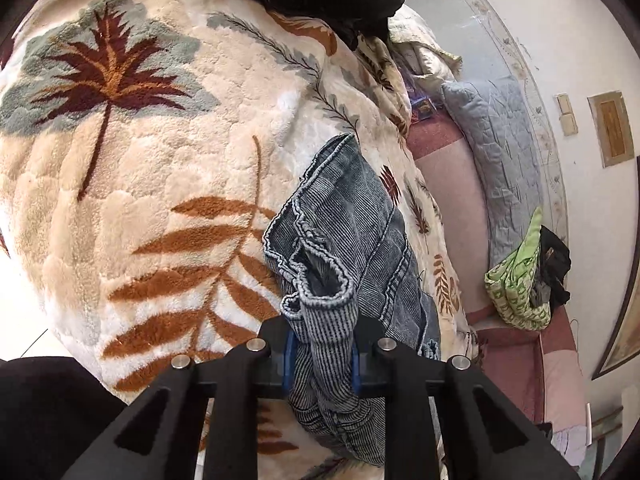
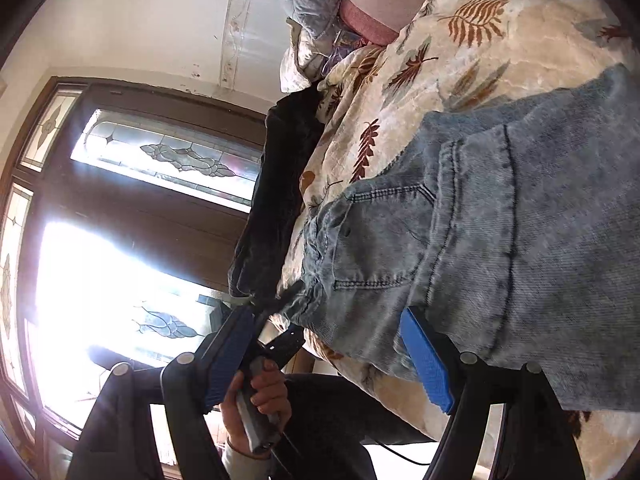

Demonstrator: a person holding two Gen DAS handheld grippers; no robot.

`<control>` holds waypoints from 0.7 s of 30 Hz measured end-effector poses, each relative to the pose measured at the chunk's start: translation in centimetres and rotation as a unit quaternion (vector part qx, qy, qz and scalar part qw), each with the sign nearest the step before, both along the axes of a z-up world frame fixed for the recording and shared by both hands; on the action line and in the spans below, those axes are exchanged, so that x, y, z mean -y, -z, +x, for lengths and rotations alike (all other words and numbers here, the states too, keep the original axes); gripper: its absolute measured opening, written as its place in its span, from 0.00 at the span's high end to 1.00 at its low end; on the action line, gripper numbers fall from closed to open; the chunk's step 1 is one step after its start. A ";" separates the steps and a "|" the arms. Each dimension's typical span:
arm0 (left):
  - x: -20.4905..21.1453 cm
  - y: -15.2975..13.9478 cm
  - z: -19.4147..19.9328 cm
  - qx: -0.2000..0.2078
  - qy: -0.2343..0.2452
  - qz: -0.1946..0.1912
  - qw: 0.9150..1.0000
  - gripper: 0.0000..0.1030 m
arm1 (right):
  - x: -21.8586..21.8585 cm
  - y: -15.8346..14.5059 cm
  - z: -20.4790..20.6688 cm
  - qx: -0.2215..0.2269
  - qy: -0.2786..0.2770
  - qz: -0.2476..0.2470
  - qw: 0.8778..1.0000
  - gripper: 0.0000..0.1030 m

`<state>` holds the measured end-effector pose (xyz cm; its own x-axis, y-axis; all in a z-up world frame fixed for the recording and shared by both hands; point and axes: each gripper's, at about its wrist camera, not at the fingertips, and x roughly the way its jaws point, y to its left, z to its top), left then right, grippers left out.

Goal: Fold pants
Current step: 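Fold the jeans over again with the left tool and open it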

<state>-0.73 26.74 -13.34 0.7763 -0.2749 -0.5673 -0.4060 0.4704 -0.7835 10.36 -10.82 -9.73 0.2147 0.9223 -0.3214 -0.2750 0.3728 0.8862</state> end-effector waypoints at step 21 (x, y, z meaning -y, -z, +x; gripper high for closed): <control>5.1 -8.3 0.4 0.065 0.054 0.178 0.980 0.87 | 5.0 1.2 3.0 -0.088 0.076 -0.063 0.991 0.19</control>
